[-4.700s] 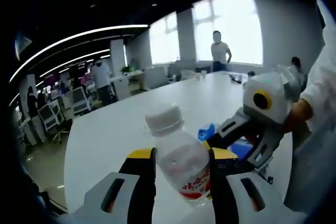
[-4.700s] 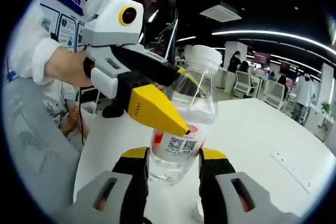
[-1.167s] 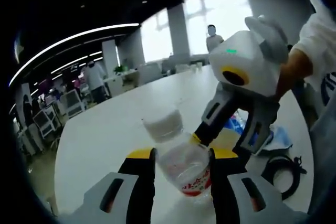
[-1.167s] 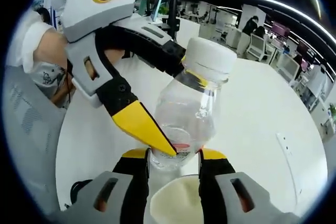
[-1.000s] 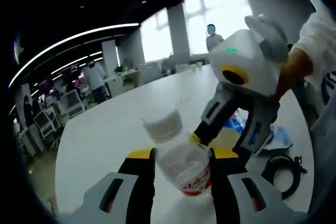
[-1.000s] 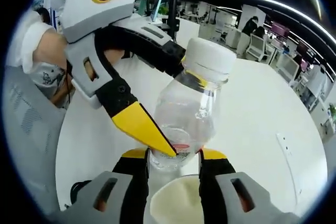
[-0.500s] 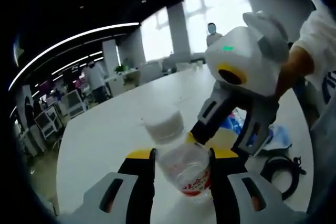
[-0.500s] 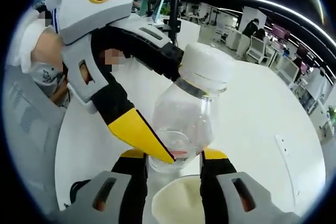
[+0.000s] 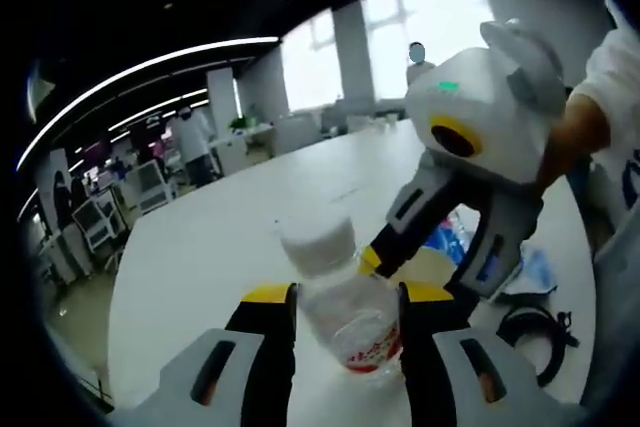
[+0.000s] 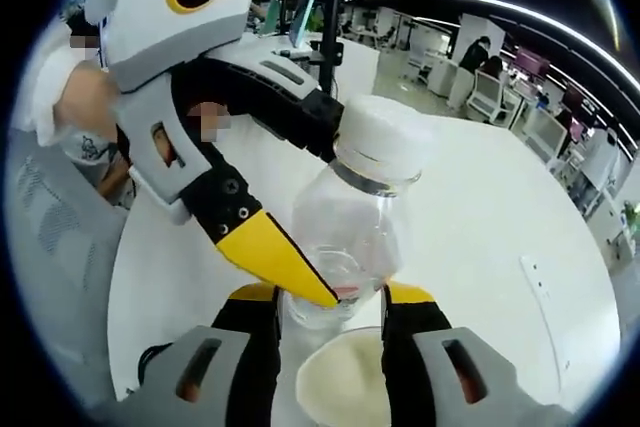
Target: Arrange the tabletop items into an orderly group along one side of the table until the central work area is clear of visible clutter.
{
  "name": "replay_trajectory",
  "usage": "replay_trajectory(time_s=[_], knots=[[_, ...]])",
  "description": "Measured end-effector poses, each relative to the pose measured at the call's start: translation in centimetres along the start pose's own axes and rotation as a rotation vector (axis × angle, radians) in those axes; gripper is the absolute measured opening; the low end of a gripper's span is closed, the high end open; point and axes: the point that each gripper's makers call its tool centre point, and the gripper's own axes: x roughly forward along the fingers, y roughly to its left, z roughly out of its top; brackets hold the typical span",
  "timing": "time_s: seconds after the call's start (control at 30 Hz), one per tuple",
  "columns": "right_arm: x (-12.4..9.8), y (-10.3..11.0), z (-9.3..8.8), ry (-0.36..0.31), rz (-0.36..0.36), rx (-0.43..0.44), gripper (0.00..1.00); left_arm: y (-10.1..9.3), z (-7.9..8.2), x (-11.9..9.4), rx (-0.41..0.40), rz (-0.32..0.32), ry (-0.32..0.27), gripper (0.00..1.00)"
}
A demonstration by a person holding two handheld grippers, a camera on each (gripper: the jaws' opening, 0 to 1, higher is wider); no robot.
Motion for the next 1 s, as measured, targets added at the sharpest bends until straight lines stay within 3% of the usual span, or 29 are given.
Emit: replay_trajectory(time_s=[0.37,1.0], knots=[[-0.4,0.3,0.0,0.000,-0.003,-0.005,0.38,-0.1,0.1,-0.1,-0.014,0.063,0.015,0.36],[-2.6,0.6,-0.8,-0.006,-0.033,0.022,0.40,-0.7,0.5,0.0,-0.017,0.110,0.028,0.36]])
